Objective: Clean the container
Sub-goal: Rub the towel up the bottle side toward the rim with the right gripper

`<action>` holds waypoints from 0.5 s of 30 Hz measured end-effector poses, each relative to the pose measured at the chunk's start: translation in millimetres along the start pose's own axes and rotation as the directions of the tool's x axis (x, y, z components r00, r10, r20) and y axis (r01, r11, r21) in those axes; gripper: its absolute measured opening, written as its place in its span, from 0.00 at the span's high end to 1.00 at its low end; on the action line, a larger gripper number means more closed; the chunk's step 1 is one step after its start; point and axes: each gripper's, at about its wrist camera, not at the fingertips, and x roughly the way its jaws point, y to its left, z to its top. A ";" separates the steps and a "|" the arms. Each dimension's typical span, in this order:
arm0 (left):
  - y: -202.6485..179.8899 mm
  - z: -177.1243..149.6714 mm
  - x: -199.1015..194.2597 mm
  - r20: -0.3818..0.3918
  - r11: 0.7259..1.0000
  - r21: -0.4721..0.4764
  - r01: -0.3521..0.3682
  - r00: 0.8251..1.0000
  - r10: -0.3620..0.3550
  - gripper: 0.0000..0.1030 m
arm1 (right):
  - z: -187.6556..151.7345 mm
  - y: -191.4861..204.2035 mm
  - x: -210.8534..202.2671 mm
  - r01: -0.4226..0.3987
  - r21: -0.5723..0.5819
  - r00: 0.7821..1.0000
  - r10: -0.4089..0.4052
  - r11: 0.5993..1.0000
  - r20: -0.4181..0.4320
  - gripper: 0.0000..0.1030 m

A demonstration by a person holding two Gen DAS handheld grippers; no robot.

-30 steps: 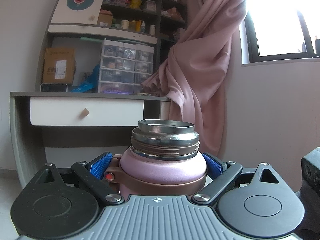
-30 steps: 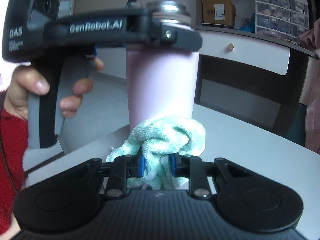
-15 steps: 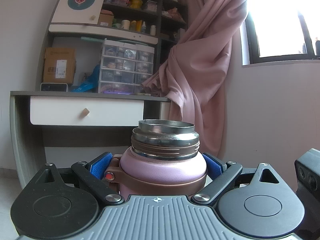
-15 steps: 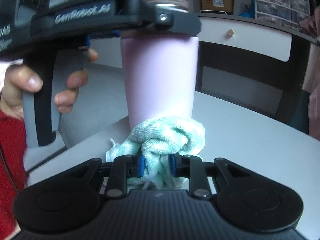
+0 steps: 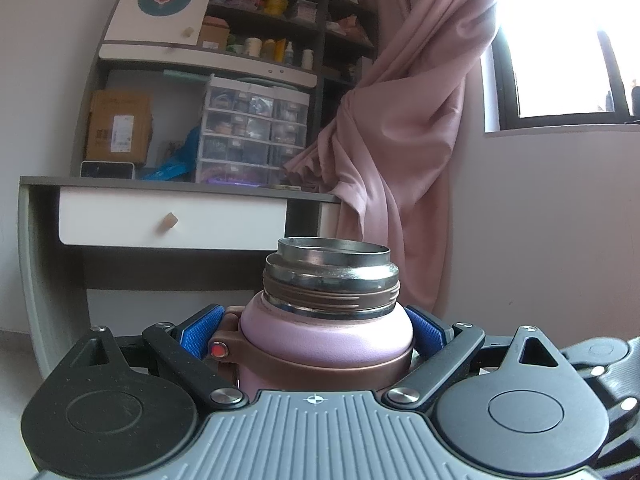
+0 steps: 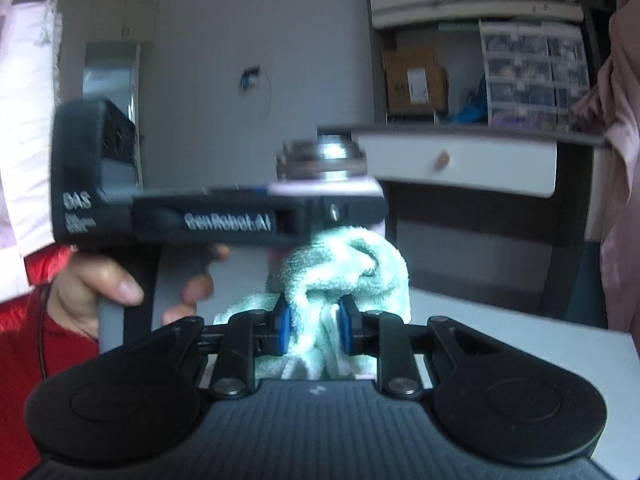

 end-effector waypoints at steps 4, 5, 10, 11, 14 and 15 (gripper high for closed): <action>-0.6 -0.1 0.8 0.000 1.000 -0.008 0.003 1.000 -0.003 0.08 | 1.7 -1.9 -8.1 -0.019 0.023 0.999 0.018 1.000 0.049 0.77; -0.6 -0.2 0.9 -0.001 1.000 -0.011 0.004 1.000 -0.004 0.08 | 3.0 -4.9 -5.2 -0.024 0.033 0.998 0.022 0.999 0.056 0.77; -1.9 0.1 1.8 -0.007 1.000 -0.004 0.003 1.000 -0.003 0.08 | 8.2 -12.3 10.2 -0.022 0.025 0.999 0.021 0.999 0.027 0.77; -3.0 -0.6 1.9 -0.008 1.000 -0.002 0.002 1.000 -0.002 0.08 | 5.1 -8.4 9.5 -0.015 0.022 1.000 0.015 1.000 0.013 0.77; -1.5 -0.4 3.7 -0.016 1.000 0.005 0.002 1.000 -0.002 0.08 | 1.5 -6.7 12.9 -0.004 0.002 1.000 0.004 1.000 -0.029 0.77; -0.8 -0.1 4.4 -0.017 1.000 0.005 0.001 1.000 -0.001 0.08 | -0.1 -6.7 13.1 -0.006 -0.001 0.999 0.006 1.000 -0.041 0.77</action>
